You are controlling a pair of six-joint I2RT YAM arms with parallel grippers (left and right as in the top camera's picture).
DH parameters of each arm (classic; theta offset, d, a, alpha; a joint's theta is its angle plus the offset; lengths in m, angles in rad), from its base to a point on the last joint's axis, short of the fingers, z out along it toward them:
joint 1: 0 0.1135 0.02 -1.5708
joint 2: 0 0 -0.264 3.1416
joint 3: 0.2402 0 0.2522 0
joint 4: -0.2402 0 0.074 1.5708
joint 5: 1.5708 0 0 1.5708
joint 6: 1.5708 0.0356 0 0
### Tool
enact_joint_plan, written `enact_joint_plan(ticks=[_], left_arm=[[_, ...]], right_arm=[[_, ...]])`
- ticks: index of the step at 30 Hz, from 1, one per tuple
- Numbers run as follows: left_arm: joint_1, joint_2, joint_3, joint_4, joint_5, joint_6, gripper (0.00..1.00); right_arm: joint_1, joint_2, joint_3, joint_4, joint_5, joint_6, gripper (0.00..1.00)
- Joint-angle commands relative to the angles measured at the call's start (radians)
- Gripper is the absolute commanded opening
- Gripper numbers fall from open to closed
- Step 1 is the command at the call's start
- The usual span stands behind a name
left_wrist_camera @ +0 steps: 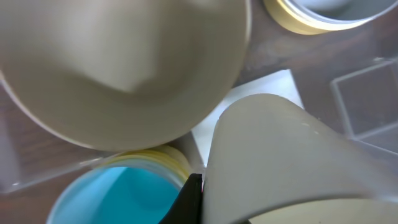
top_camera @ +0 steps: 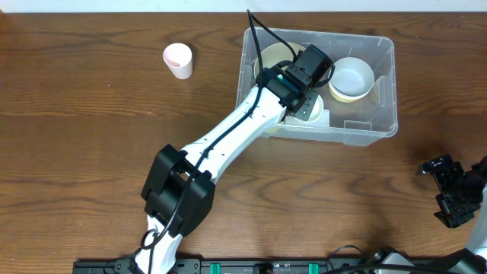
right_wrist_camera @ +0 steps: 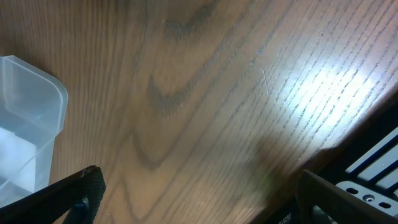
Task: Pack container
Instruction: 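Lower the white cup right of the blue cup and release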
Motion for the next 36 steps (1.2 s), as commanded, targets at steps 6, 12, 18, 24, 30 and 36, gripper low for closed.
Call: enact_joint_plan(ticks=[6, 12, 18, 24, 30, 36], left_arm=[[0.024, 0.014, -0.002, -0.045, -0.090, 0.005, 0.06], [0.050, 0.014, -0.002, -0.051, -0.088, -0.016, 0.06], [0.031, 0.014, -0.002, -0.032, -0.084, 0.007, 0.06], [0.011, 0.014, -0.002, 0.008, -0.078, 0.006, 0.06], [0.008, 0.014, -0.002, 0.023, -0.077, 0.006, 0.07], [0.008, 0.014, -0.002, 0.051, -0.023, 0.007, 0.07]], right_arm=[[-0.008, -0.012, 0.000, 0.002, -0.006, 0.014, 0.99], [-0.008, -0.012, 0.000, 0.002, -0.006, 0.014, 0.99], [-0.008, -0.012, 0.000, 0.005, -0.006, 0.014, 0.99], [-0.008, -0.012, 0.000, 0.005, -0.006, 0.014, 0.99], [-0.008, -0.012, 0.000, 0.005, -0.006, 0.014, 0.99], [-0.008, -0.012, 0.000, 0.005, -0.006, 0.014, 0.99]])
